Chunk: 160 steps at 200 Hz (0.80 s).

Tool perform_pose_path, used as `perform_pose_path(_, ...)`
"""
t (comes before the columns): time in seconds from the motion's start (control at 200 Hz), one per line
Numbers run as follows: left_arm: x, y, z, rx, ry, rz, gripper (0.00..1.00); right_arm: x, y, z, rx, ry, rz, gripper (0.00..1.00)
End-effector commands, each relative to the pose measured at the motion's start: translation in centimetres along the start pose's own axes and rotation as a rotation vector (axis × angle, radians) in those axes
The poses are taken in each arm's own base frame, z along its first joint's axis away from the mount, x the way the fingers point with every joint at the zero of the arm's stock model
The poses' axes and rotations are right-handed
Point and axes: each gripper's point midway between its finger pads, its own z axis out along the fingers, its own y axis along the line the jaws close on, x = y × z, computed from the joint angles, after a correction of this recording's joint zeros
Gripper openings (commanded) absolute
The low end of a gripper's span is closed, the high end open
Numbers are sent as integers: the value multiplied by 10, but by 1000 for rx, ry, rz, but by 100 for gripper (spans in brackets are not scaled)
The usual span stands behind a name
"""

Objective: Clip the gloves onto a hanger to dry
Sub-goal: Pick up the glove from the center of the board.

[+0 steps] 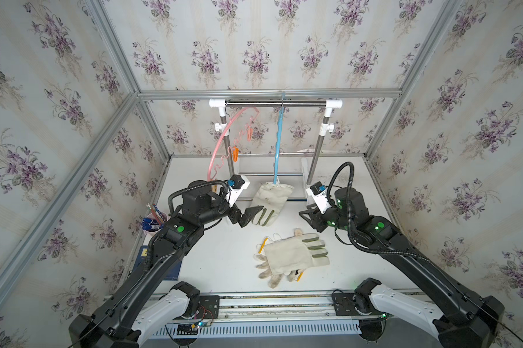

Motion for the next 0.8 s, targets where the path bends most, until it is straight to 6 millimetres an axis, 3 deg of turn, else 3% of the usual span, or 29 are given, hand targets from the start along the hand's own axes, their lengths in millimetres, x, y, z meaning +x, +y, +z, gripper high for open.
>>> perform_pose_path(0.0,-13,-5,-3,27,-51,19,100,36,33,16,-99,145,-64,42)
perform_pose_path(0.14,-6,-10,-17,11,-4,9,100,61,78,26,-119,196,-231,42)
perform_pose_path(0.435,-2,14,-65,-277,-62,-101,100,101,131,34,-120,231,-490,41)
perform_pose_path(0.565,3,27,-86,-411,-79,-128,100,123,145,43,-153,308,-559,41)
perform_pose_path(0.794,6,29,-109,-490,-90,-132,100,154,159,56,-172,411,-653,44)
